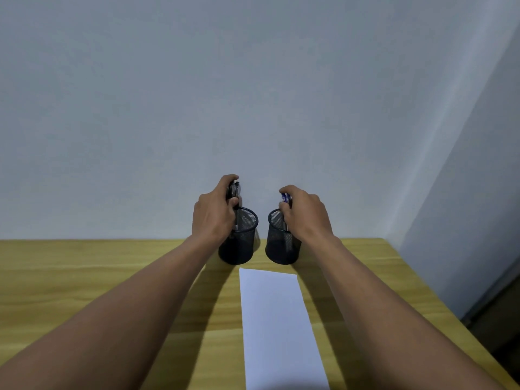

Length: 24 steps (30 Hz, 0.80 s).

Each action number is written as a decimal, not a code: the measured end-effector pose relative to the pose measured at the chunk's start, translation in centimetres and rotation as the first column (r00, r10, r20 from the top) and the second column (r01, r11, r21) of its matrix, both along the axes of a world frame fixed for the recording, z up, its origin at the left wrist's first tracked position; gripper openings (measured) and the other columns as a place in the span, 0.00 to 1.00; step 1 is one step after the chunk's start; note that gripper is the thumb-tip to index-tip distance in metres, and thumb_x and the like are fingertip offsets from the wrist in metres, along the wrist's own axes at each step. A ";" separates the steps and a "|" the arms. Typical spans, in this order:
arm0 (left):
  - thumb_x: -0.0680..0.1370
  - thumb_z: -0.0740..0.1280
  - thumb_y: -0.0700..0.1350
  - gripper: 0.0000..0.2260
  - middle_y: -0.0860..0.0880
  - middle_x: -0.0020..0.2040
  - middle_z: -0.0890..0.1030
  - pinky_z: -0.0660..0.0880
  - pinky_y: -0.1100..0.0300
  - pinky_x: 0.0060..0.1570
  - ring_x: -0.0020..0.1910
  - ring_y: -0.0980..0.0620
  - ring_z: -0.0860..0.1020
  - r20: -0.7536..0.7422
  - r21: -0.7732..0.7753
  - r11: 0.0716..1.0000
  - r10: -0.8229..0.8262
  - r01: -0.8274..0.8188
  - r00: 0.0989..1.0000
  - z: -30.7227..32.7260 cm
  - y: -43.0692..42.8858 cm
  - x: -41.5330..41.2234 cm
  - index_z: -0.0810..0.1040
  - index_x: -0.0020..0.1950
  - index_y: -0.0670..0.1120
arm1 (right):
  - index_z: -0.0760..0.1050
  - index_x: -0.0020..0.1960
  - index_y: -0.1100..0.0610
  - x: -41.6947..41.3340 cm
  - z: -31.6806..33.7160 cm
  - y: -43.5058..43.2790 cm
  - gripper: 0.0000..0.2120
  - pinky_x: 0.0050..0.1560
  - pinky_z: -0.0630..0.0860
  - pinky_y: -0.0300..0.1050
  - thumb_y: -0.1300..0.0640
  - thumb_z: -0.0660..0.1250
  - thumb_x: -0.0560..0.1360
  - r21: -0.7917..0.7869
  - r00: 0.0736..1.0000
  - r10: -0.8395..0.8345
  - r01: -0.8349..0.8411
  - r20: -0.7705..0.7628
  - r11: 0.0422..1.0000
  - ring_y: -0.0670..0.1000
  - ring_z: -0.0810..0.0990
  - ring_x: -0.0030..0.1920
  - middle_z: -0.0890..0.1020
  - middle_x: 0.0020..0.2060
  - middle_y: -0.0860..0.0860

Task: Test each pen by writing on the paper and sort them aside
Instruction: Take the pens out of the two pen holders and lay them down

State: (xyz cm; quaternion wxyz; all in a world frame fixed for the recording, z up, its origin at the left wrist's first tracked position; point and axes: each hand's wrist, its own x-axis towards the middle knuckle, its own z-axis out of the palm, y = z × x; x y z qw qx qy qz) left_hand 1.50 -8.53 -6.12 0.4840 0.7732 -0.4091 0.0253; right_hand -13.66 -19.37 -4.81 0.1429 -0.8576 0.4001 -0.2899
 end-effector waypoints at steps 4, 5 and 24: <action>0.80 0.62 0.42 0.20 0.47 0.41 0.81 0.71 0.55 0.42 0.41 0.42 0.77 0.044 0.000 1.000 -0.015 0.015 0.999 0.3 -0.3 0.2 0.69 0.67 0.62 | 0.75 0.69 0.50 -0.3 0.5 0.0 0.18 0.52 0.76 0.51 0.56 0.61 0.81 -0.016 1.000 -0.002 0.002 0.013 1.000 0.62 0.81 0.55 0.85 0.54 0.57; 0.80 0.63 0.42 0.19 0.46 0.41 0.81 0.71 0.54 0.42 0.41 0.41 0.77 0.039 -0.019 1.000 -0.011 0.012 0.999 0.5 -0.3 0.1 0.69 0.66 0.62 | 0.75 0.69 0.51 -0.4 0.7 0.0 0.18 0.51 0.76 0.50 0.56 0.61 0.81 -0.020 1.000 -0.004 0.004 0.023 1.000 0.62 0.81 0.55 0.85 0.53 0.56; 0.76 0.69 0.41 0.14 0.59 0.42 0.76 0.79 0.50 0.54 0.48 0.46 0.81 -0.558 -0.435 0.812 0.095 -0.388 0.824 7.3 6.6 -0.8 0.76 0.58 0.57 | 0.79 0.63 0.50 -2.3 6.8 10.2 0.13 0.53 0.82 0.57 0.55 0.67 0.79 0.204 0.780 -0.142 0.019 0.610 0.979 0.56 0.84 0.48 0.85 0.46 0.51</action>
